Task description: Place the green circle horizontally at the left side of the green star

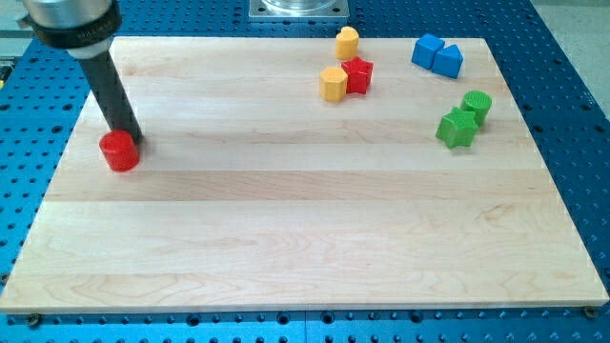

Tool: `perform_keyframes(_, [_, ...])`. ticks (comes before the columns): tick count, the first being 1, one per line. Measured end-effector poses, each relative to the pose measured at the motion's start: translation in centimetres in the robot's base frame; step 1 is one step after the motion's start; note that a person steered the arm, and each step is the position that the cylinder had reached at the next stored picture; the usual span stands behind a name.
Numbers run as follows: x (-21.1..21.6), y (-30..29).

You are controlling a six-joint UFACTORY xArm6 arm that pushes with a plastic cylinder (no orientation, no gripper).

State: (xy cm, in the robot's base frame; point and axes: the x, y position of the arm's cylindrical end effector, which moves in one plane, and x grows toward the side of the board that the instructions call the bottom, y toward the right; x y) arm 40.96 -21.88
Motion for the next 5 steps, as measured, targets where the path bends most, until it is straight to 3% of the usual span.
perform_keyframes(3, [-1.7, 24.4])
perform_keyframes(5, [-2.7, 25.7])
